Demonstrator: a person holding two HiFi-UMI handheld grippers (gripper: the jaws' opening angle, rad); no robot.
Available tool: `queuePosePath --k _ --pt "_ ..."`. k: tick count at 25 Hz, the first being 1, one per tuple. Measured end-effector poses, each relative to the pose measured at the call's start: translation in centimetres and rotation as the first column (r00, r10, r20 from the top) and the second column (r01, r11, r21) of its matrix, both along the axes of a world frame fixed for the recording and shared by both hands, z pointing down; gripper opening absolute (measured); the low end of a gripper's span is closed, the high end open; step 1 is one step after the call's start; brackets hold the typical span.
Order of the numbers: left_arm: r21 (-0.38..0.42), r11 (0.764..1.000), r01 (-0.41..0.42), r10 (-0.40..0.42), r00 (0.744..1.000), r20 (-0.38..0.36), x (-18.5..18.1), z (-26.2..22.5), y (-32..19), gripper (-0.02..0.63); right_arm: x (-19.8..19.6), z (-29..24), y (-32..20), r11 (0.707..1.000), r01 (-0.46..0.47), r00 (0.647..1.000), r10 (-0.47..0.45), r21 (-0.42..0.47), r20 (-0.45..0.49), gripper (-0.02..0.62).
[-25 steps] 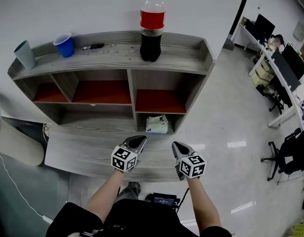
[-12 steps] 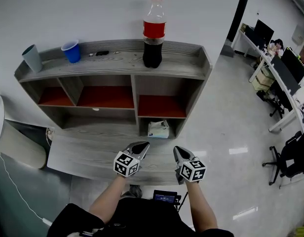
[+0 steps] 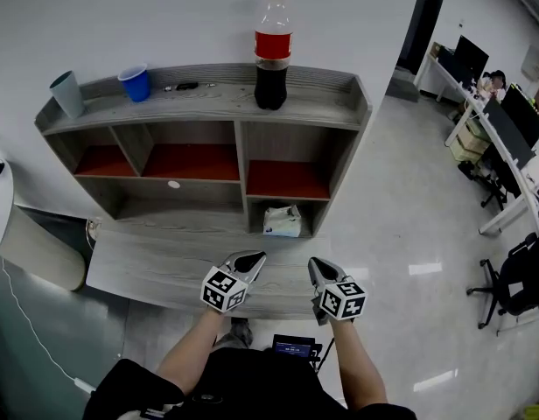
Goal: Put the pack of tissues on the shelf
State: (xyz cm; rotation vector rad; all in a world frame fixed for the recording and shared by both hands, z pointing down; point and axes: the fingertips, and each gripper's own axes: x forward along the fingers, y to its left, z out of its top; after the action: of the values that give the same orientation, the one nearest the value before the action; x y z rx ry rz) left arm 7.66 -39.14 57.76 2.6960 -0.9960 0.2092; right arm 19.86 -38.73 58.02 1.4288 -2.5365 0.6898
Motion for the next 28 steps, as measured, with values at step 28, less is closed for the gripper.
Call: queuePosePath --k 28 --pt "-0.012 0.999 -0.033 0.033 0.999 0.003 -7.5 0.5 12.8 0.002 -4.3 -0.1 11.7 0.997 -0.082 0.996 0.082 0.006 -0.027 -0.002"
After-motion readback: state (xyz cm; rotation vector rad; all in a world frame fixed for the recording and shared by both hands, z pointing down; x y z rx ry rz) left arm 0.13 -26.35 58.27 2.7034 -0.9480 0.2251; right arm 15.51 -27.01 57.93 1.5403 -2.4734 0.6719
